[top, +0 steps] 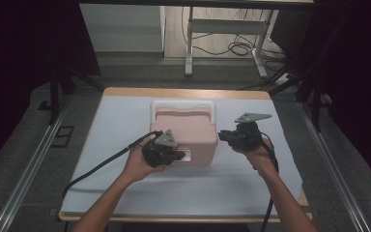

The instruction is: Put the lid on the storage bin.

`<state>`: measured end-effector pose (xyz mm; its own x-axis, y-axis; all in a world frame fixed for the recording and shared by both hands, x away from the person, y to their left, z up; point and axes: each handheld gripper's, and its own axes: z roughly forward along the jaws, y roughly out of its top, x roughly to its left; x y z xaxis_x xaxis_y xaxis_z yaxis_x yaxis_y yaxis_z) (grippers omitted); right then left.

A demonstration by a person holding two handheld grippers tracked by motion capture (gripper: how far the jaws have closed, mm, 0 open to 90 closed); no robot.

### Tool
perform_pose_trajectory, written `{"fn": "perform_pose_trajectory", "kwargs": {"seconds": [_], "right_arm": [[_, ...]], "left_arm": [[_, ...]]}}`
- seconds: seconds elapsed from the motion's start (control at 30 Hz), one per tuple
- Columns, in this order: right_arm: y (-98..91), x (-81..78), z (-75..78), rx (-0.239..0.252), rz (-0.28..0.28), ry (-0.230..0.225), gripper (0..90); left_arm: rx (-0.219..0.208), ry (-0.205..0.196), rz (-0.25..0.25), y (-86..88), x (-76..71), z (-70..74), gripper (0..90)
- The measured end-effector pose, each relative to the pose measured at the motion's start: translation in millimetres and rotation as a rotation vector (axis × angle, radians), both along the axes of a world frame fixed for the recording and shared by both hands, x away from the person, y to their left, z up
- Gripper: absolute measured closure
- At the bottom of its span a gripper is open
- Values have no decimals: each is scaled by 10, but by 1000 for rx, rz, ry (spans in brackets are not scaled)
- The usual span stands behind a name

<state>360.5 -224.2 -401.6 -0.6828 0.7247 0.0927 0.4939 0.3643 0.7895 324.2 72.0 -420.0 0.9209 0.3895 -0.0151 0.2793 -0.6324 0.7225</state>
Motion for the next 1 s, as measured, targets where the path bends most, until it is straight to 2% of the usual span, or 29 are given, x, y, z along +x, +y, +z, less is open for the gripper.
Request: {"fn": "perform_pose_trajectory", "kwargs": {"seconds": [0.33,0.77,1.0], "right_arm": [[21,-5,-13,-9,12,-2,796],[-24,-24,-25,-6,22,-12,728],[-69,-44,-66,-5,22,-16,704]], "left_arm": [[-1,6,-2,2,7,3,900],[-5,18,-7,13,23,15,900],[-15,13,-11,41,2,45,858]]}}
